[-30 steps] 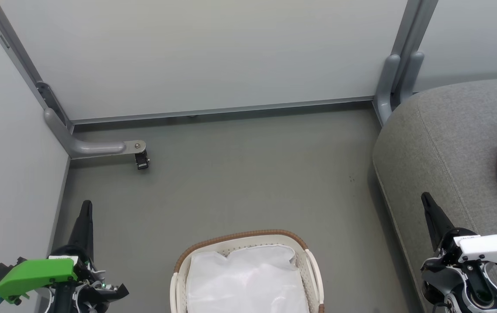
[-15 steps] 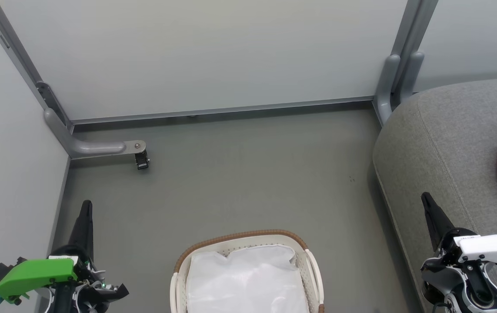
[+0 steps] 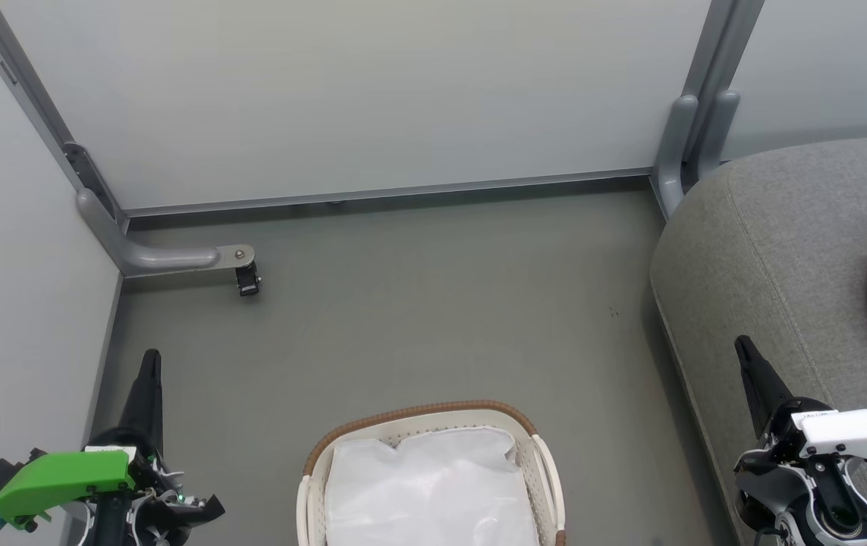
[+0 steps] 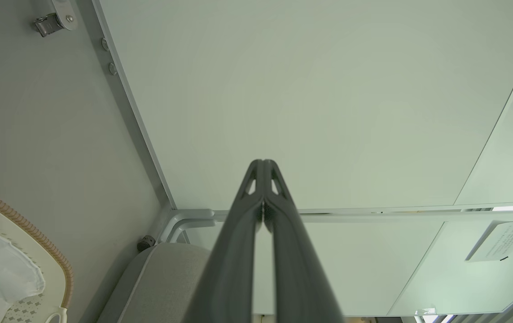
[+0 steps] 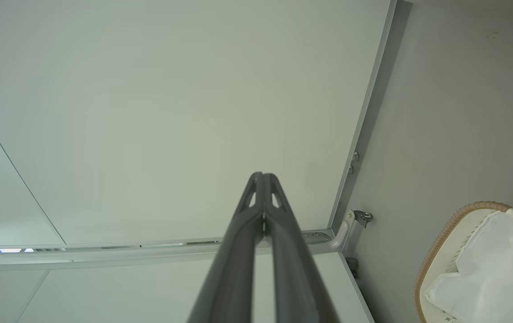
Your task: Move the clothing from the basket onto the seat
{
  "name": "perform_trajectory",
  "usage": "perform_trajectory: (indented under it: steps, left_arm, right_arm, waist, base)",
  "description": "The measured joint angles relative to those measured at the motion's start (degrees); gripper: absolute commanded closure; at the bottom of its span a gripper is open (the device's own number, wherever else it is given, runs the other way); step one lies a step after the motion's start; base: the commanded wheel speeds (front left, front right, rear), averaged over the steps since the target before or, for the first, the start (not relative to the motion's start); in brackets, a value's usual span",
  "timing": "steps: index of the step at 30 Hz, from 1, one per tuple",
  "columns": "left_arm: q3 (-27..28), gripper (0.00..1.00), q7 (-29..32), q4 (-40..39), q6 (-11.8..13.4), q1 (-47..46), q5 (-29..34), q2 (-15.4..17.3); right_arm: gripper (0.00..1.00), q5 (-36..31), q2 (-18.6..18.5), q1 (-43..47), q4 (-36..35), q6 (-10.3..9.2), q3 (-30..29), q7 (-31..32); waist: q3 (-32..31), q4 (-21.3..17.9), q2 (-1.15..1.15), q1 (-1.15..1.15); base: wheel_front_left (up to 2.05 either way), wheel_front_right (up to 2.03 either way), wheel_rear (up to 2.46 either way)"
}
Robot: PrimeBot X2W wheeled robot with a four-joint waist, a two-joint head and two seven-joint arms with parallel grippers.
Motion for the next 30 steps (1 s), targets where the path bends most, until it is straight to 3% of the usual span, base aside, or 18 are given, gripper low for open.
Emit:
perform_trajectory:
  steps: [30]
  left_arm:
    - [0.00,1.00,0.00,0.00,0.00,-0.01,0.00,0.00]
  right_arm:
    - [1.00,0.00,0.00,0.00,0.00,0.00,0.00,-0.01]
  waist:
    - [0.00,0.00,0.00,0.00]
  base:
    - [0.00,0.00,0.00]
